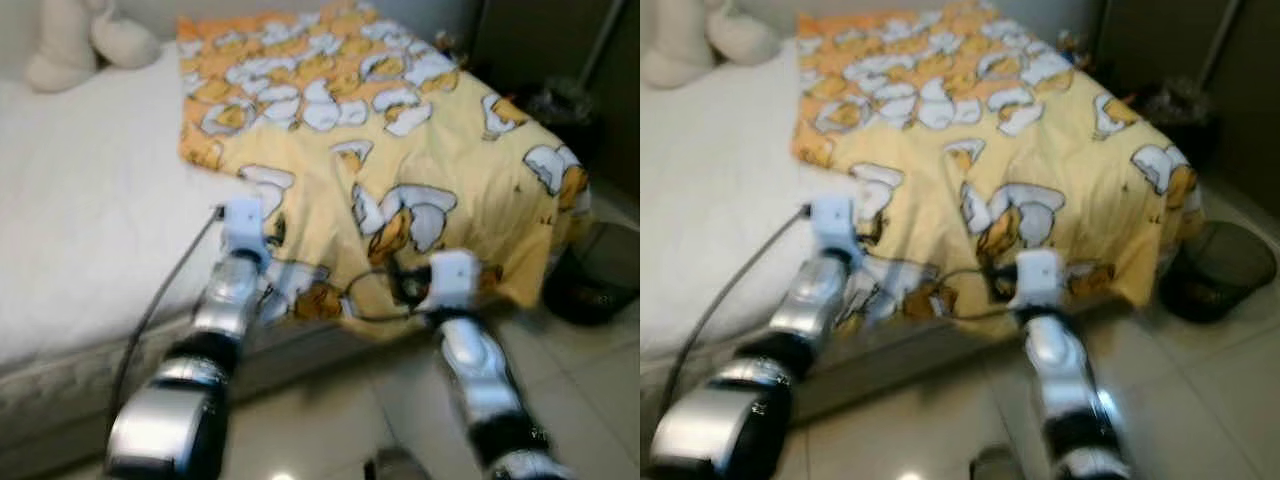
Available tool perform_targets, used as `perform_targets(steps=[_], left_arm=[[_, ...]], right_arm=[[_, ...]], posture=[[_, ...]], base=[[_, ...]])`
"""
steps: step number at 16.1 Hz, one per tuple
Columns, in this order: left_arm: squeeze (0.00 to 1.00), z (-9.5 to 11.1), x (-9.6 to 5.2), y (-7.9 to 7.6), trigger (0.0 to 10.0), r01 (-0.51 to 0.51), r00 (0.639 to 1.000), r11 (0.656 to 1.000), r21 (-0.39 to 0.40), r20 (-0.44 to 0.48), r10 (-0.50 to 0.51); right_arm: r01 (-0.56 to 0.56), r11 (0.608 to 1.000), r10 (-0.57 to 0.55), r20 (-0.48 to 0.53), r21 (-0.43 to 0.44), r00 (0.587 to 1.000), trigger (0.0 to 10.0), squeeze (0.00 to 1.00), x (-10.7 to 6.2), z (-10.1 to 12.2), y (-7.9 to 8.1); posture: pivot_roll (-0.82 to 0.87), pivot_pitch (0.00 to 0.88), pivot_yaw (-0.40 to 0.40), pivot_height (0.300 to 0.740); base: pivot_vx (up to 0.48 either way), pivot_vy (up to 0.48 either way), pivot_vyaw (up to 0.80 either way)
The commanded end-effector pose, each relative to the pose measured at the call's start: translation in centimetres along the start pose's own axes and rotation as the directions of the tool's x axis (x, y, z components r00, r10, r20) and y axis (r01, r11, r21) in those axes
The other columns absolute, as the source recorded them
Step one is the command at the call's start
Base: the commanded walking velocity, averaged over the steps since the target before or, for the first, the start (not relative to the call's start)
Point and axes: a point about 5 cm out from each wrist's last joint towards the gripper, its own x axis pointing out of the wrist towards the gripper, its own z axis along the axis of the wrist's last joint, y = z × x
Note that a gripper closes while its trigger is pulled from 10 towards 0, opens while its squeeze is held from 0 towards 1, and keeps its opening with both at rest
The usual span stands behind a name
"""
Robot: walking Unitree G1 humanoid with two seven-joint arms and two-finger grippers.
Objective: Clean up the room
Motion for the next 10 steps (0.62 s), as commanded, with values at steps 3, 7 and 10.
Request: perform_targets(steps=[3, 7, 10], left_arm=[[0.00, 0.1, -0.1, 2.0, 10.0, -0.057, 0.998, 0.998, 0.017, 0.006, 0.057], [0.00, -0.1, -0.1, 2.4, 10.0, -0.058, 0.998, 0.998, 0.007, -0.006, 0.058], [0.00, -1.2, -2.6, 3.5, 10.0, 0.097, 0.985, 0.983, 0.156, 0.125, -0.117]], right_arm=[[-0.046, 0.999, 0.046, 0.037, 0.005, 0.998, 10.0, 0.00, 0.6, 1.0, 1.5], [-0.034, 0.999, 0.034, 0.010, 0.002, 0.999, 10.0, 0.00, 0.7, 0.8, 1.2], [0.059, 0.997, -0.054, 0.102, -0.051, 0.993, 10.0, 0.00, -3.1, 0.6, -1.3]], posture=[[-0.25, 0.000, 0.104, 0.740], [-0.25, 0.000, 0.106, 0.740], [-0.26, 0.000, 0.115, 0.740]], base=[[0.480, 0.000, 0.00], [0.093, 0.435, -0.54], [0.000, 0.457, -0.73]])
